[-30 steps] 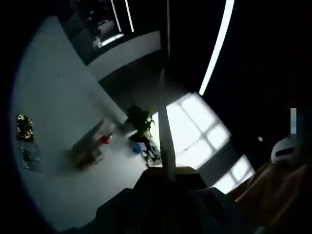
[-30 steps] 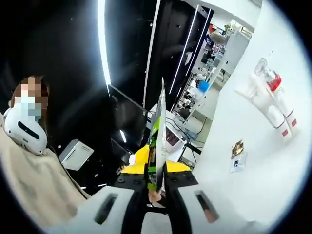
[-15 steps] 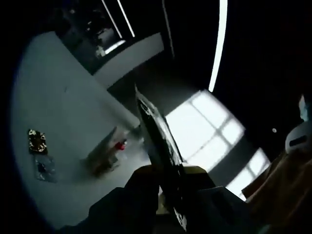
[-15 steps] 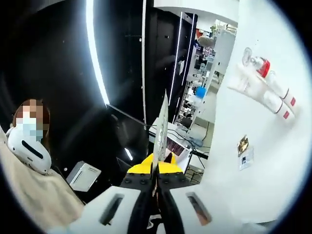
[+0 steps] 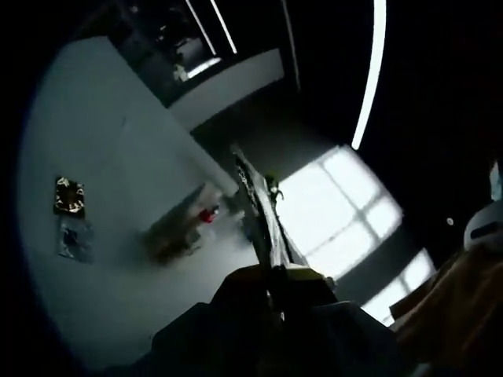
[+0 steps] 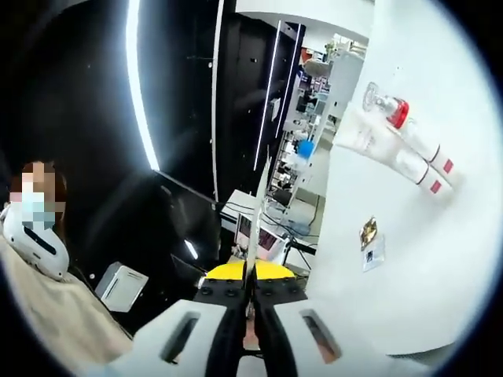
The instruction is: Arrange the skincare products in the storage area until every visible bottle or jar stands upright without overlapping.
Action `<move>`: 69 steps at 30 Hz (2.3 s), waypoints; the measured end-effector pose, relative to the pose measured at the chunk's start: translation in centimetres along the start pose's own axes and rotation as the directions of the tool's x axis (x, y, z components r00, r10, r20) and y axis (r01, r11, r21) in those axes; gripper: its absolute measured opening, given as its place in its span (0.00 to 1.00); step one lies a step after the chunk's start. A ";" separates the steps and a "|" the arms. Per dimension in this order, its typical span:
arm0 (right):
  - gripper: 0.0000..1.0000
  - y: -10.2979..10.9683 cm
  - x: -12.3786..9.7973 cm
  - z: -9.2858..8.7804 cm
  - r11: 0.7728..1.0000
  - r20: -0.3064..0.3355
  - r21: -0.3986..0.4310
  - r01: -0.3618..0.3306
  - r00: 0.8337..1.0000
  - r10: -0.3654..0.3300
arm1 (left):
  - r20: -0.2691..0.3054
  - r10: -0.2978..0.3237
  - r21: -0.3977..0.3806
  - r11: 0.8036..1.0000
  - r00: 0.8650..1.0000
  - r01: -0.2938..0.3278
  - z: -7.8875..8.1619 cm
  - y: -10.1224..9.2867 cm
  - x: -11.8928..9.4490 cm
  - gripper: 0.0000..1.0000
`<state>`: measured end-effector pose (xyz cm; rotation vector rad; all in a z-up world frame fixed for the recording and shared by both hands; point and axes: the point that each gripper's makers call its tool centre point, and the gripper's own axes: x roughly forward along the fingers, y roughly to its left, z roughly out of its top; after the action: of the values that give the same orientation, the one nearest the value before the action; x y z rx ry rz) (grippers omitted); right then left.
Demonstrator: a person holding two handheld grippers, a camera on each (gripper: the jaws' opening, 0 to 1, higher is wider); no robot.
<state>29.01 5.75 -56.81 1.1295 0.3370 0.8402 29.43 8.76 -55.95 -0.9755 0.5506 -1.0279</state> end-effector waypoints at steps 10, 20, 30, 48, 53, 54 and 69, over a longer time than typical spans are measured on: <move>0.07 -0.5 -0.6 -0.5 0.957 -0.062 -0.290 0.026 0.997 -0.046 | 0.026 -0.004 -0.078 0.997 1.000 0.006 -0.8 0.2 -0.3 0.00; 0.33 -1.9 -0.9 -1.5 0.923 -0.154 -0.382 0.043 0.982 -0.110 | 0.003 0.054 -0.104 0.993 0.999 -0.053 -1.4 1.6 -0.2 0.00; 0.60 -4.0 -1.5 -1.5 0.893 -0.188 -0.438 0.098 0.962 -0.198 | -0.010 0.111 -0.148 0.983 0.994 -0.112 -1.6 4.1 0.0 0.00; 0.86 -7.1 -3.6 -0.2 0.814 -0.169 -0.546 0.200 0.925 -0.341 | -0.079 0.201 -0.216 0.953 0.976 -0.213 -2.2 10.1 1.6 0.00; 0.91 -7.5 -3.8 0.1 0.792 -0.166 -0.571 0.215 0.915 -0.368 | -0.102 0.226 -0.213 0.946 0.969 -0.243 -2.5 11.6 2.3 0.00; 0.92 -7.6 -3.9 0.1 0.786 -0.170 -0.580 0.216 0.911 -0.375 | -0.103 0.233 -0.218 0.943 0.967 -0.250 -2.5 12.0 2.4 0.00; 1.00 -8.7 -4.9 1.1 0.752 -0.157 -0.608 0.255 0.890 -0.428 | -0.148 0.310 -0.230 0.913 0.939 -0.338 -3.8 15.8 3.6 0.00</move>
<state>30.13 -0.09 -64.91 0.3499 0.4787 0.7004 35.24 6.77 -71.42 -1.0122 0.9196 -0.7239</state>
